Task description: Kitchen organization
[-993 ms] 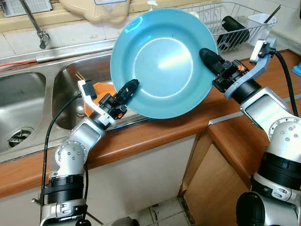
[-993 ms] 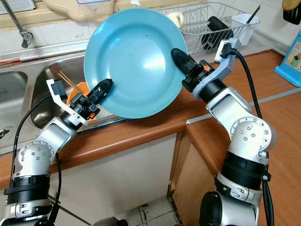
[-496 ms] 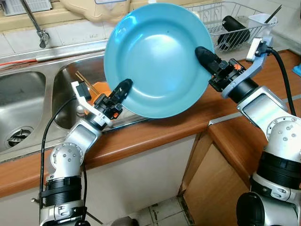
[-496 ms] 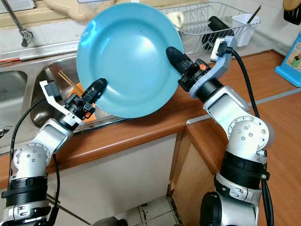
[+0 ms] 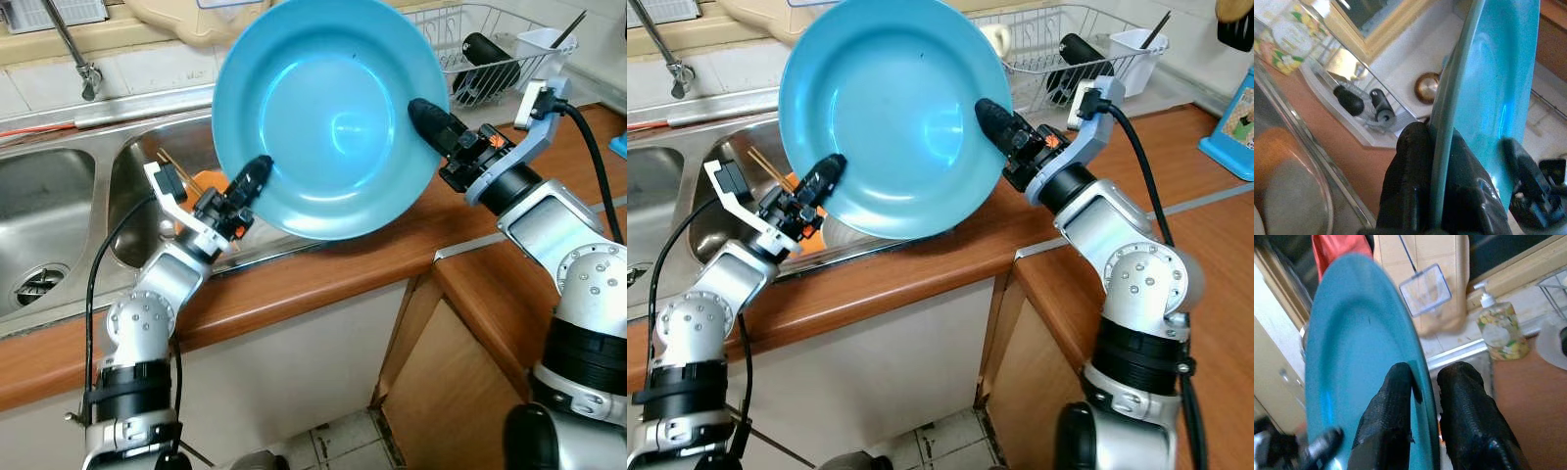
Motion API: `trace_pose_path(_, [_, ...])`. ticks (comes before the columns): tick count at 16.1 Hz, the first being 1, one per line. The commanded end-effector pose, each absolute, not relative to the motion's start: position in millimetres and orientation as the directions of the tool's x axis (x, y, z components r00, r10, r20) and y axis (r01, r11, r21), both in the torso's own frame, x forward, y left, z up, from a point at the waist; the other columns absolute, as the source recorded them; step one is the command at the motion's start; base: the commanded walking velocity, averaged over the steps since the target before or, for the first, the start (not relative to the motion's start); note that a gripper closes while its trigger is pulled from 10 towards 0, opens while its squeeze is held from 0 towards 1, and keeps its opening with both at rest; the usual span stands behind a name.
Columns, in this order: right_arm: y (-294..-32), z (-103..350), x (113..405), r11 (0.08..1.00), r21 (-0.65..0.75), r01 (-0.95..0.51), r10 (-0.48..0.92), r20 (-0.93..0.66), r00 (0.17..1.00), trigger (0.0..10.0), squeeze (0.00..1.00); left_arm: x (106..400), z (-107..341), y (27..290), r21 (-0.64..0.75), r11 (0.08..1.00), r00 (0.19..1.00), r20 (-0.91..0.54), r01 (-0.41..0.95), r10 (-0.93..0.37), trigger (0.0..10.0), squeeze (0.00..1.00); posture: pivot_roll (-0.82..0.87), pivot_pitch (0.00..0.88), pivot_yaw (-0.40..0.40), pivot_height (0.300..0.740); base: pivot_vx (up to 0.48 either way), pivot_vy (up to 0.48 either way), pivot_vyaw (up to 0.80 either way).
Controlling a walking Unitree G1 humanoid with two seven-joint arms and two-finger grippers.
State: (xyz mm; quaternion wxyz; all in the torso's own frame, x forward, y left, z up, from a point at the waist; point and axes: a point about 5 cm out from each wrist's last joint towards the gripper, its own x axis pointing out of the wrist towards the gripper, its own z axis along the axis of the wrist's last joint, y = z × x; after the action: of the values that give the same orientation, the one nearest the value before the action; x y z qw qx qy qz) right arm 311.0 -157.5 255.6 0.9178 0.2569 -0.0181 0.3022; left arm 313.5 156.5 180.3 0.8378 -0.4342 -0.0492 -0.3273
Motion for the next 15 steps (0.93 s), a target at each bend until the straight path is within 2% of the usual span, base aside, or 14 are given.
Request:
trace_pose_path(1, [-160, 252, 308, 0.718, 0.417, -0.556, 0.544, 0.162, 0.823, 10.0, 0.00, 317, 193, 173, -0.683, 0.428, 0.798, 0.425, 0.592, -0.426, 0.0, 0.00, -0.13, 0.000, 0.077, 0.740, 0.000, 0.000, 0.00])
trace_pose_path(4, [-155, 248, 303, 0.734, 0.330, -0.593, 0.594, 0.109, 0.797, 10.0, 0.00, 324, 192, 186, -0.689, 0.488, 0.842, 0.400, 0.537, -0.362, 0.0, 0.00, -0.13, 0.000, 0.079, 0.740, 0.000, 0.000, 0.00])
trace_pose_path(5, [-152, 246, 301, 0.739, 0.292, -0.607, 0.613, 0.083, 0.786, 10.0, 0.00, 326, 189, 190, -0.678, 0.535, 0.863, 0.365, 0.504, -0.349, 0.0, 0.00, -0.13, 0.000, 0.081, 0.740, 0.000, 0.000, 0.00])
trace_pose_path(7, [-147, 239, 297, 0.749, 0.190, -0.635, 0.646, 0.006, 0.764, 10.0, 0.00, 334, 178, 197, -0.661, 0.646, 0.923, 0.232, 0.381, -0.306, 0.0, 0.00, -0.13, 0.000, 0.081, 0.740, 0.000, 0.000, 0.00])
trace_pose_path(9, [-139, 230, 293, 0.736, 0.110, -0.669, 0.676, -0.064, 0.734, 10.0, 0.00, 344, 159, 210, -0.631, 0.757, 0.982, 0.044, 0.171, -0.185, 0.0, 0.00, -0.13, 0.000, 0.082, 0.740, 0.000, 0.000, 0.00])
trace_pose_path(11, [-132, 223, 287, 0.704, 0.055, -0.708, 0.709, -0.119, 0.696, 10.0, 0.00, 349, 153, 218, -0.639, 0.765, 0.994, 0.002, 0.085, -0.109, 0.0, 0.00, -0.13, 0.000, 0.082, 0.740, 0.000, 0.000, 0.00])
trace_pose_path(15, [-130, 217, 285, 0.688, 0.001, -0.725, 0.714, -0.176, 0.677, 10.0, 0.00, 354, 142, 225, -0.610, 0.791, 0.995, -0.097, -0.041, -0.024, 0.0, 0.00, -0.14, 0.000, 0.085, 0.740, 0.000, 0.000, 0.00])
